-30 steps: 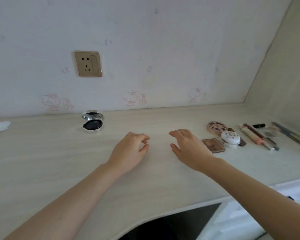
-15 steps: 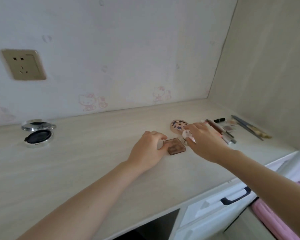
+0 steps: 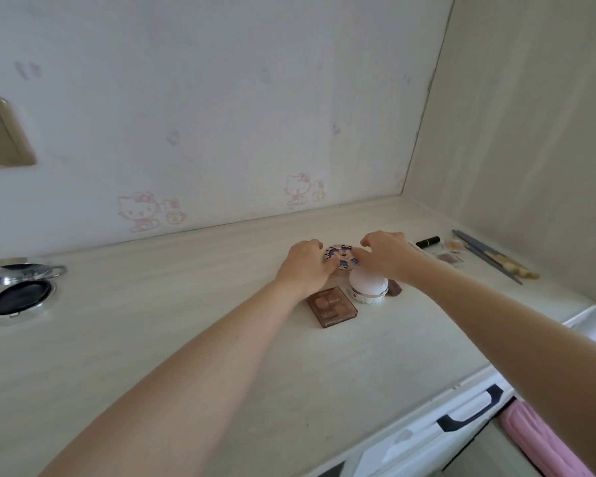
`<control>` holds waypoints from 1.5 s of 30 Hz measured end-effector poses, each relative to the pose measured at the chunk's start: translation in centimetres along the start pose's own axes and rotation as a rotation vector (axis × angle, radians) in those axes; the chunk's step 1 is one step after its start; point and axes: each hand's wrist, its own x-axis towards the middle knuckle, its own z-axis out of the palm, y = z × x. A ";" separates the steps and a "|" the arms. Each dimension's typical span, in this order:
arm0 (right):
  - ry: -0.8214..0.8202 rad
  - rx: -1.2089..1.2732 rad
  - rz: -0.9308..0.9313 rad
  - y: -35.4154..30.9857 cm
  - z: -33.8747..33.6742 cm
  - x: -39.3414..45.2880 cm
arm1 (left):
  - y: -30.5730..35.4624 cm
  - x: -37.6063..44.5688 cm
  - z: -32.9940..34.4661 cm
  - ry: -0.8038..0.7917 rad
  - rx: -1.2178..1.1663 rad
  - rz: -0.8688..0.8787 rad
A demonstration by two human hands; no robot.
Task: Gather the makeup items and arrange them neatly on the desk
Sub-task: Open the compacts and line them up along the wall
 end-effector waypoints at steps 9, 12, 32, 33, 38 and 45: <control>-0.075 0.062 0.119 -0.2 1.1 2.8 | 0.2 1.6 0.8 -0.114 -0.045 -0.079; -0.061 0.092 0.154 -0.5 1.3 2.8 | 0.3 1.6 1.0 -0.107 -0.099 -0.103; 0.143 0.610 0.069 -1.3 0.4 1.2 | -0.6 -0.1 0.3 0.208 -0.470 -0.067; 0.149 0.623 0.043 -1.6 0.1 1.0 | -0.7 -0.2 -0.2 0.228 -0.496 -0.067; 0.217 0.708 -0.047 -3.7 -2.4 -0.8 | -0.6 -1.5 -4.1 0.241 -0.607 0.001; 0.161 1.047 -0.117 -8.3 -4.9 -5.0 | -1.5 -6.6 -10.1 0.220 -0.879 0.039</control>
